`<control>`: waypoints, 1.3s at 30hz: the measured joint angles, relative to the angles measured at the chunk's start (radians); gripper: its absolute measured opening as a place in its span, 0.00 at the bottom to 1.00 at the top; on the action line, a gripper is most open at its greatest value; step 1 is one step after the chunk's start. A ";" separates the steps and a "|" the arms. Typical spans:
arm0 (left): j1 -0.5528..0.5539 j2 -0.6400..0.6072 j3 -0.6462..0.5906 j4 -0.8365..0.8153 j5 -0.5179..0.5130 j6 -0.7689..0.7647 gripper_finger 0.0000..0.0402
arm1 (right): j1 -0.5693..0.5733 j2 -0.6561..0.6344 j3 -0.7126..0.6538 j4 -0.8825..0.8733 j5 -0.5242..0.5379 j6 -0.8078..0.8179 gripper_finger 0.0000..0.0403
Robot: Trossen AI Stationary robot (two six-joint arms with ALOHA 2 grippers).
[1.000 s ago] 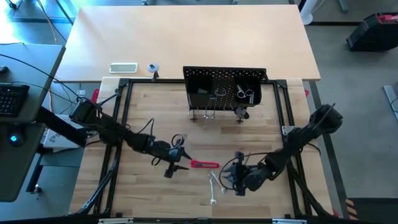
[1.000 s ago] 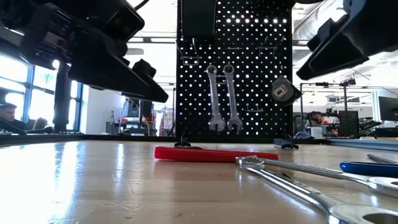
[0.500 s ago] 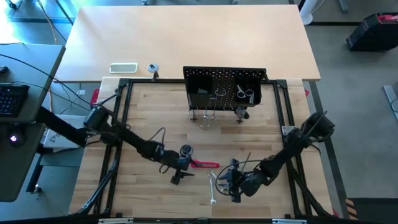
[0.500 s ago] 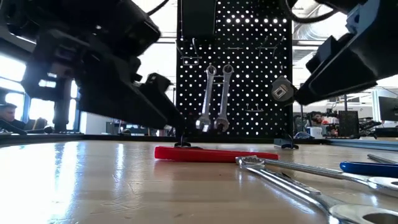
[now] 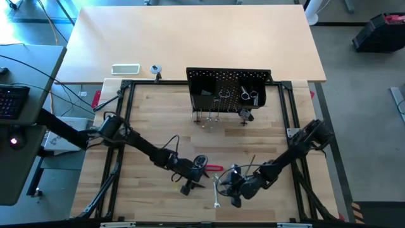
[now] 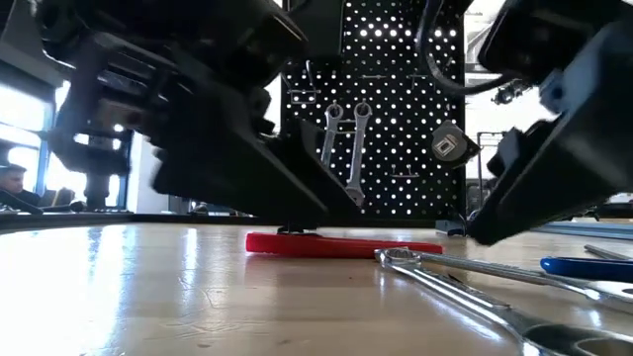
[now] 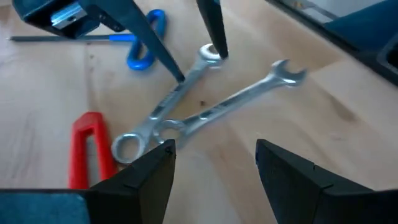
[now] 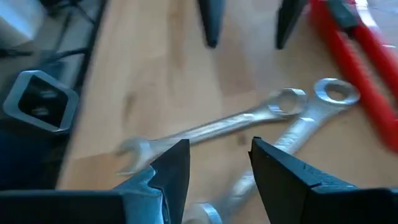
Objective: Hang tools onto peg board
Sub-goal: Hang the wrench on the peg board
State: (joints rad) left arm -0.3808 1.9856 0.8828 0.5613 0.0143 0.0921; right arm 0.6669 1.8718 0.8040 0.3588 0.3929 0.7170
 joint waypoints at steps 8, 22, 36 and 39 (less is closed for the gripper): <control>0.021 0.048 0.041 0.006 -0.012 0.018 0.52 | -0.003 0.000 0.000 -0.076 0.095 -0.018 0.41; 0.059 0.048 0.064 0.007 0.000 0.055 0.41 | -0.036 0.019 0.002 -0.106 0.098 -0.068 0.41; 0.067 0.048 0.064 -0.056 0.008 0.058 0.41 | -0.046 0.014 0.007 -0.208 0.108 -0.087 0.41; 0.069 0.048 0.064 -0.082 0.008 0.058 0.41 | -0.050 0.007 0.007 -0.249 0.112 -0.094 0.41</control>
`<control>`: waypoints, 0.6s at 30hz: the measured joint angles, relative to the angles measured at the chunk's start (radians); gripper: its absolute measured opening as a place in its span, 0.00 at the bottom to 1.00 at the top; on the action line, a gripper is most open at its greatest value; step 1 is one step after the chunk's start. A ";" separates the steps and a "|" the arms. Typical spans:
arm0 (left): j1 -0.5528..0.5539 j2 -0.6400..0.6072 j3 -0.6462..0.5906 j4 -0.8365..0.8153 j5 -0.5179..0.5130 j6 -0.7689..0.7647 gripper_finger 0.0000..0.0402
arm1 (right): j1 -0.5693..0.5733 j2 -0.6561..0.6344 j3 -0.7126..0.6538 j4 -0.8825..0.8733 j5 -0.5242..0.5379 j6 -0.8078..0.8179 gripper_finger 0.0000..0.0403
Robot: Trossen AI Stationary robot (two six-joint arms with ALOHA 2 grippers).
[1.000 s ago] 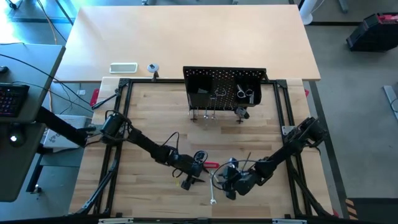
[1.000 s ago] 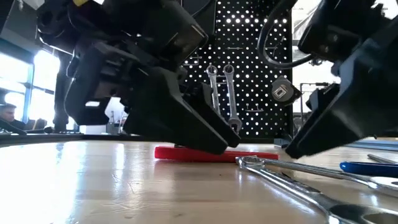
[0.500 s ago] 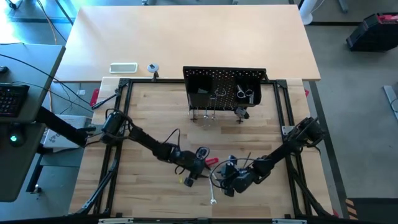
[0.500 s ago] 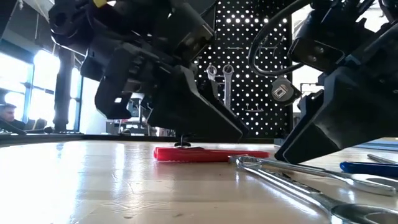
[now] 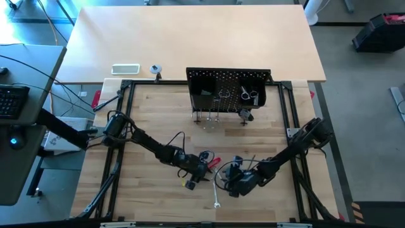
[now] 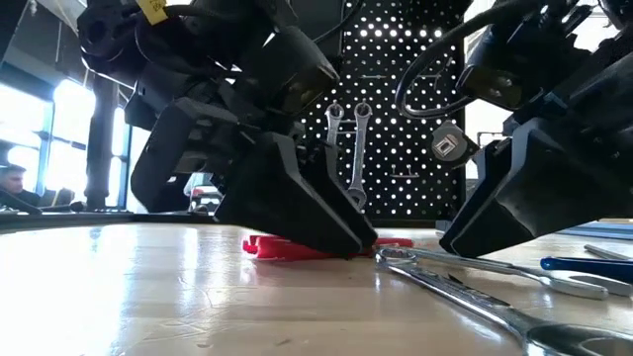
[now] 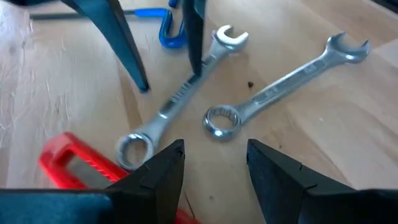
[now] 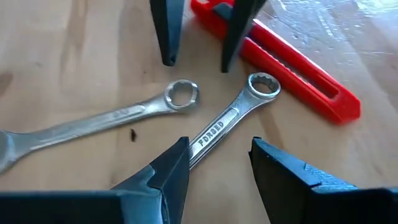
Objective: Hang tools onto peg board
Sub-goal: Hang the wrench on the peg board
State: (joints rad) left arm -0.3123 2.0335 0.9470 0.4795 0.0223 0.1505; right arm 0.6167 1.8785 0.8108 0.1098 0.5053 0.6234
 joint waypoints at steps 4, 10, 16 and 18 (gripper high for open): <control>0.001 0.000 0.000 -0.014 0.000 -0.008 0.41 | 0.000 -0.053 -0.003 -0.107 0.009 -0.004 0.41; 0.005 0.000 0.000 -0.012 0.002 -0.008 0.41 | 0.000 -0.170 -0.010 -0.200 0.035 -0.007 0.41; 0.007 0.000 0.000 -0.010 -0.002 -0.017 0.41 | -0.002 -0.170 -0.009 -0.187 0.039 0.108 0.41; 0.007 0.000 0.000 -0.010 -0.003 -0.021 0.41 | -0.002 -0.151 -0.008 -0.182 0.039 0.176 0.41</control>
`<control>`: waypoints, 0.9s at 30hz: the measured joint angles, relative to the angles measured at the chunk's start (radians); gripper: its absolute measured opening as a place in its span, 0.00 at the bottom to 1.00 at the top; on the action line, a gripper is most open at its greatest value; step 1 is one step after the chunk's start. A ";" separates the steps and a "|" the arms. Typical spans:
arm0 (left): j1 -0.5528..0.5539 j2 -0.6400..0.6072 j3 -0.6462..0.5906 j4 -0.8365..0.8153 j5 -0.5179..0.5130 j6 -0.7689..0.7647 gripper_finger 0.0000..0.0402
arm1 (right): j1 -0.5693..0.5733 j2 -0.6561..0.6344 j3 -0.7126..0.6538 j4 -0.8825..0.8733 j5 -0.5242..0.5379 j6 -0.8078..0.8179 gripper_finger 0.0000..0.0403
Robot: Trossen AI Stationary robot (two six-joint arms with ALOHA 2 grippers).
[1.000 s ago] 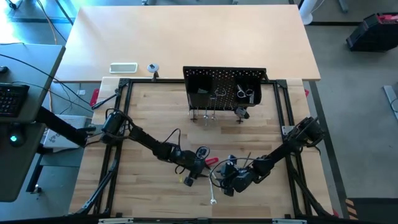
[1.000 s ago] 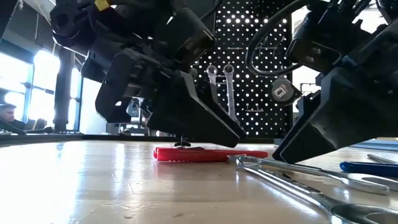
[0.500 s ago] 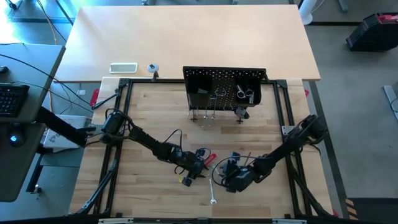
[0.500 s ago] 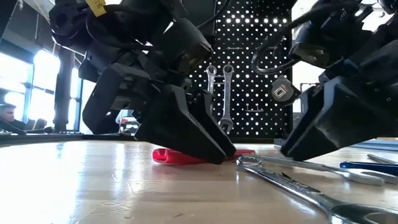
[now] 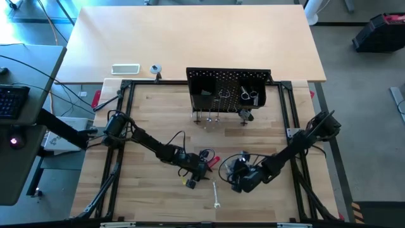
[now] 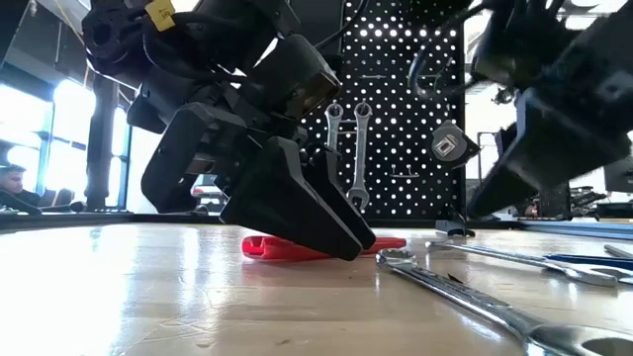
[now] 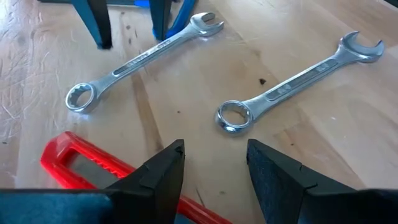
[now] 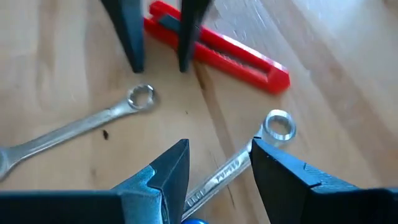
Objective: Hang tools onto peg board
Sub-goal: Hang the wrench on the peg board
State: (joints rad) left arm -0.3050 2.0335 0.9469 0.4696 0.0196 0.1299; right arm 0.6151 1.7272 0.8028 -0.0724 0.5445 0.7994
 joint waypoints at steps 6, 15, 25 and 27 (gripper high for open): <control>0.000 0.000 0.000 0.000 -0.001 -0.009 0.41 | 0.015 0.072 0.000 0.001 -0.004 0.143 0.41; 0.000 0.000 0.000 0.003 -0.001 0.003 0.41 | 0.018 0.132 0.008 -0.038 0.039 0.169 0.30; 0.011 0.000 -0.001 0.006 -0.025 -0.015 0.41 | 0.014 0.138 0.005 -0.033 0.042 0.063 0.07; 0.020 0.000 -0.001 0.008 -0.047 -0.027 0.41 | 0.014 0.134 0.003 -0.028 0.045 0.059 0.05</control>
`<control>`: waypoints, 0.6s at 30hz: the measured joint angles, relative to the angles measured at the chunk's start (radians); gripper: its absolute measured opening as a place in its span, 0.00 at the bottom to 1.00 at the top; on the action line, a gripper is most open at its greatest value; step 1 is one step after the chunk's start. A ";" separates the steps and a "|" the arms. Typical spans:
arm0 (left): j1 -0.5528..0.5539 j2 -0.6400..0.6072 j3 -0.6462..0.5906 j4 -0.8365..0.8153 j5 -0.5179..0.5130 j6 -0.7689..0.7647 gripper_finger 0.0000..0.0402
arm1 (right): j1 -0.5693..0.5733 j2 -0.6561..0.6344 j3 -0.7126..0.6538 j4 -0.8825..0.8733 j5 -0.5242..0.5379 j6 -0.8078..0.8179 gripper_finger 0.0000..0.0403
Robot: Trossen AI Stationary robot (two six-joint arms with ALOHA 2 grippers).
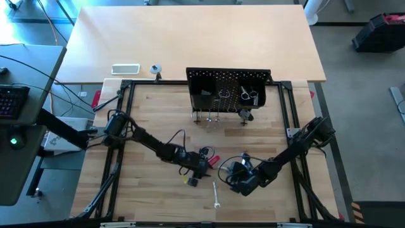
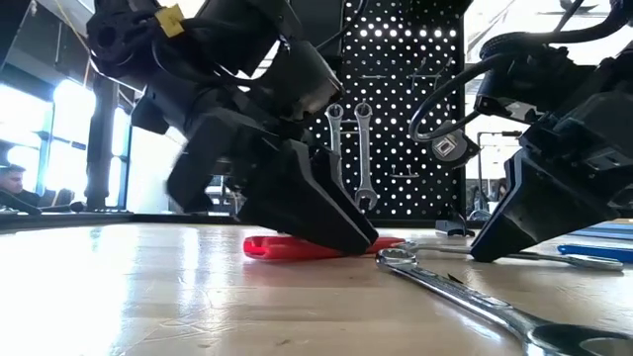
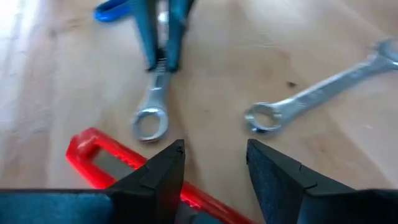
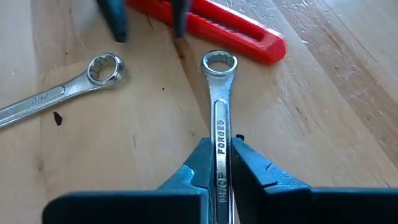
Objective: Hang tools onto peg board
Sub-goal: Hang the wrench on the peg board
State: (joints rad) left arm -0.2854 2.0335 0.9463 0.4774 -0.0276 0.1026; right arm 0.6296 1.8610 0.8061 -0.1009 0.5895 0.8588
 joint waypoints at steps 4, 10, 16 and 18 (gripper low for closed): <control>0.017 0.000 0.000 0.011 0.004 -0.020 0.39 | 0.014 -0.022 -0.002 0.006 0.022 -0.014 0.05; 0.029 -0.005 0.000 0.057 0.029 -0.031 0.34 | 0.026 -0.062 -0.006 -0.016 0.039 -0.033 0.05; 0.044 -0.005 0.000 0.069 0.080 -0.058 0.31 | 0.027 -0.071 -0.006 -0.013 0.054 -0.039 0.05; 0.051 -0.005 0.000 0.072 0.083 -0.075 0.31 | 0.027 -0.071 -0.005 -0.004 0.058 -0.049 0.05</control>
State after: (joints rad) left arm -0.2346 2.0285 0.9459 0.5489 0.0555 0.0278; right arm 0.6567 1.7905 0.8013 -0.1049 0.6479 0.8100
